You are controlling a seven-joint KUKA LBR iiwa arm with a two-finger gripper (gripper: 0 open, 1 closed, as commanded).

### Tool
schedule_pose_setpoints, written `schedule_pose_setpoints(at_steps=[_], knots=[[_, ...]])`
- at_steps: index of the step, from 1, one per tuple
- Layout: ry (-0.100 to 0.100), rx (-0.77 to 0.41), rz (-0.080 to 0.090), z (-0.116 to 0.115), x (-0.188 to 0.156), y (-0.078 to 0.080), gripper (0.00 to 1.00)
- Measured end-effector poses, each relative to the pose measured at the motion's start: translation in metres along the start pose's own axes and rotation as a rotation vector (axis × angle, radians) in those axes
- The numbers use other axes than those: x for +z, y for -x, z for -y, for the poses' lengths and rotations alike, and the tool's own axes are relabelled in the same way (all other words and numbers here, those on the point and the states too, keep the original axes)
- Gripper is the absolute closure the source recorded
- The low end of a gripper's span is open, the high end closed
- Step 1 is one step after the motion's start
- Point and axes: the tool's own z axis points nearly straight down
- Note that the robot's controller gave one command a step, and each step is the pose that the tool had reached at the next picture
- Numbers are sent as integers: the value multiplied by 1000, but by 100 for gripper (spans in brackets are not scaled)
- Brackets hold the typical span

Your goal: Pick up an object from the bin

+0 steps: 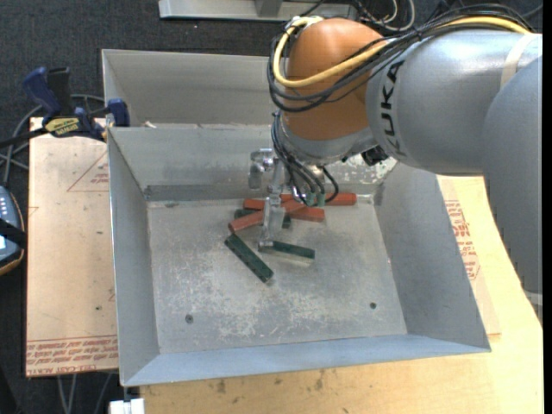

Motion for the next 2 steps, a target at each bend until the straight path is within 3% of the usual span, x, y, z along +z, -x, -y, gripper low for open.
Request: schedule_pose_setpoints(at_steps=[1,2], knots=[[0,-50,-2,-29,19,-7,0],[0,-376,-1,26,130,-2,0]])
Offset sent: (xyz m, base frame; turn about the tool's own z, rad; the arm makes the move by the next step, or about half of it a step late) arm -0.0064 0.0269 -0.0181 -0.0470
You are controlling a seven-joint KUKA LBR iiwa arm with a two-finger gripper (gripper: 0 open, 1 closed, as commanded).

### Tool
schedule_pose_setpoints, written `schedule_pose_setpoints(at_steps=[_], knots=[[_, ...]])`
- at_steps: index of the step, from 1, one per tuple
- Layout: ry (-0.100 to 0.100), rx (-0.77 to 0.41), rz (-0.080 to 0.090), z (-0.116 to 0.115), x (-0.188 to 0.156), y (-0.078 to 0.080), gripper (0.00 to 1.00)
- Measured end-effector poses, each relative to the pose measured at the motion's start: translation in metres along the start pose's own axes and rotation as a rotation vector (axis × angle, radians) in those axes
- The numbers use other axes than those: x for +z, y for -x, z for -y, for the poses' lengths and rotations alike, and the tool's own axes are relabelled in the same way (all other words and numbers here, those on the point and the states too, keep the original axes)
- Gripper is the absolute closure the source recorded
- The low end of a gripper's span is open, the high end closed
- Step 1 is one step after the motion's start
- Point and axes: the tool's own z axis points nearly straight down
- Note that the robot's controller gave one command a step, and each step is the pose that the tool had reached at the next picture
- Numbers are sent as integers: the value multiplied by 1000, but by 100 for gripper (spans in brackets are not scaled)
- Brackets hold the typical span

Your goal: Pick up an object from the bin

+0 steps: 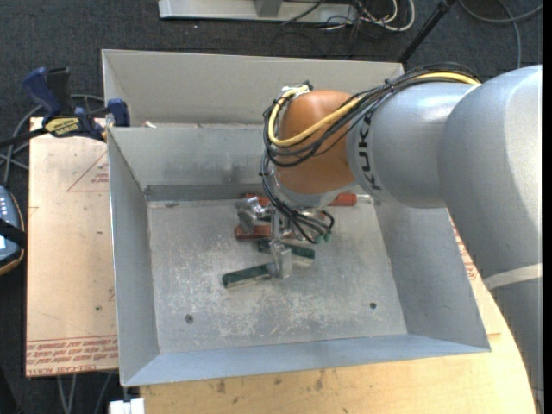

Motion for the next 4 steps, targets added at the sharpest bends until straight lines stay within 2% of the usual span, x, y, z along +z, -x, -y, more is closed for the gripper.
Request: schedule_pose_setpoints(at_steps=[1,2,3,4], knots=[[-1,-12,5,26,-6,37,0],[2,-13,-3,25,-7,36,100],[-2,-78,5,19,-11,31,100],[-6,-212,9,4,-6,37,100]])
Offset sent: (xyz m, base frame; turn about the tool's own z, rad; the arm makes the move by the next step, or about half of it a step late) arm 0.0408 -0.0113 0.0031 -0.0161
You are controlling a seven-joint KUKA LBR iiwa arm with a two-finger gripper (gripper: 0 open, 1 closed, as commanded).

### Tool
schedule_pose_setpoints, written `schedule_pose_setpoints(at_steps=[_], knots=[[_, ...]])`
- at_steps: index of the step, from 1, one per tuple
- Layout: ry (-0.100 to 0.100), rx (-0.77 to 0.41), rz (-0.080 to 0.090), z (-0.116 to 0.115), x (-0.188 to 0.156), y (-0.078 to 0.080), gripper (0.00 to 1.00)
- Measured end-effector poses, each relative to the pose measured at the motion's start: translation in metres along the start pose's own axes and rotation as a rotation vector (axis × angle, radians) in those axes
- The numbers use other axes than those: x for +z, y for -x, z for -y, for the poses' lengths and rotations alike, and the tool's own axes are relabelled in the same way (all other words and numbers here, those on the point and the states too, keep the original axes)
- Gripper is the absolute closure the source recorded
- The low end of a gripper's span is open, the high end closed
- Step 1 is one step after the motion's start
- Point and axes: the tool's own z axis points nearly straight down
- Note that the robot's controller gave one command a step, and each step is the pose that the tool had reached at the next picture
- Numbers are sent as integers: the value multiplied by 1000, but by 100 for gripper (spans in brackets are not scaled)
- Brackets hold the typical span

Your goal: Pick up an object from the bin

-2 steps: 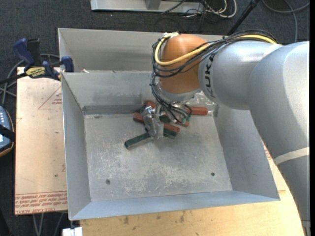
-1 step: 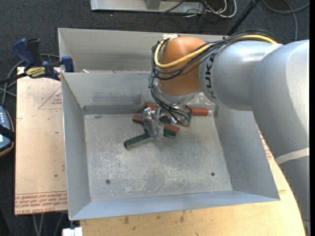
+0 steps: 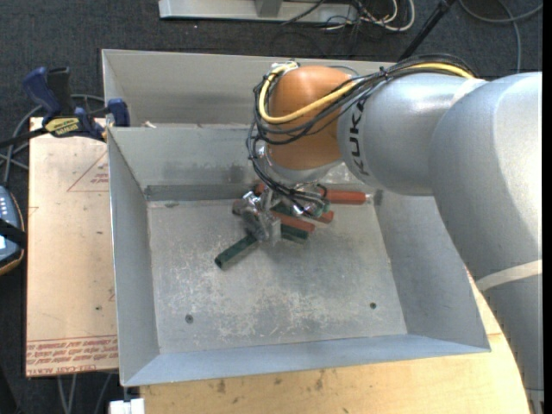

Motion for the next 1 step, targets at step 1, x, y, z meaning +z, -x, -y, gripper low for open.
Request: schedule_pose_setpoints(at_steps=[1], knots=[[5,-196,-1,-13,-38,13,100]])
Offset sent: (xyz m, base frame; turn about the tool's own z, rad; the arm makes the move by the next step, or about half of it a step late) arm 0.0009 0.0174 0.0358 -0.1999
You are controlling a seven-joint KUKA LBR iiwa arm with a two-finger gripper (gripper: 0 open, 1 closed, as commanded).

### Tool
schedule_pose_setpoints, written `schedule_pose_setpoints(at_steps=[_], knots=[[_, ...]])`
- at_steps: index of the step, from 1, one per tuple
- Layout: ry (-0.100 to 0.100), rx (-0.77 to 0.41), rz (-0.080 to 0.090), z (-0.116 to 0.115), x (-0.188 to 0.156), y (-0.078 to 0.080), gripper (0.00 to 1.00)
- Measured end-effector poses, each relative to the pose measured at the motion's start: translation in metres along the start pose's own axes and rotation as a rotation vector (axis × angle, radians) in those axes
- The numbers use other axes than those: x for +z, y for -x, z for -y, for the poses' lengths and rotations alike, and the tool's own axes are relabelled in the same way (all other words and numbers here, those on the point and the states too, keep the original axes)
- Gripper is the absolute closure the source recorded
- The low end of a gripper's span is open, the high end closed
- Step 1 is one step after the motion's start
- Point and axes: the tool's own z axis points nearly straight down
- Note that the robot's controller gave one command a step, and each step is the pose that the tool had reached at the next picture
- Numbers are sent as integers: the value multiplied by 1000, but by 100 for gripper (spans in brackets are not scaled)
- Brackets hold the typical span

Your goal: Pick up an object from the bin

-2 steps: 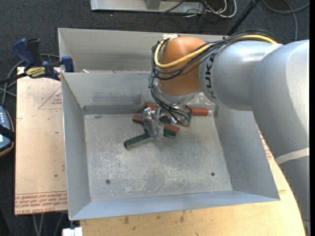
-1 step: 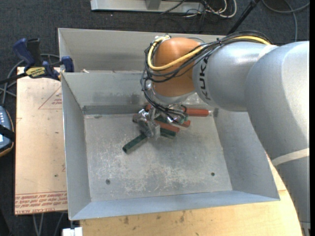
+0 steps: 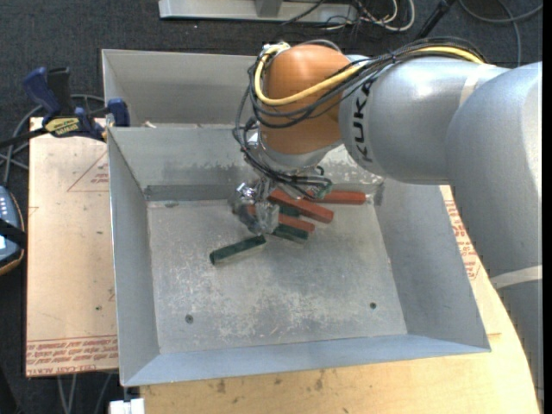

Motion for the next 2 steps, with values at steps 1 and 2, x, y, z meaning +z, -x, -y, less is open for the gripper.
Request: schedule_pose_setpoints(at_steps=[1,2], knots=[[3,1,-3,0,2,-1,0],[8,-8,-10,-43,47,-33,0]])
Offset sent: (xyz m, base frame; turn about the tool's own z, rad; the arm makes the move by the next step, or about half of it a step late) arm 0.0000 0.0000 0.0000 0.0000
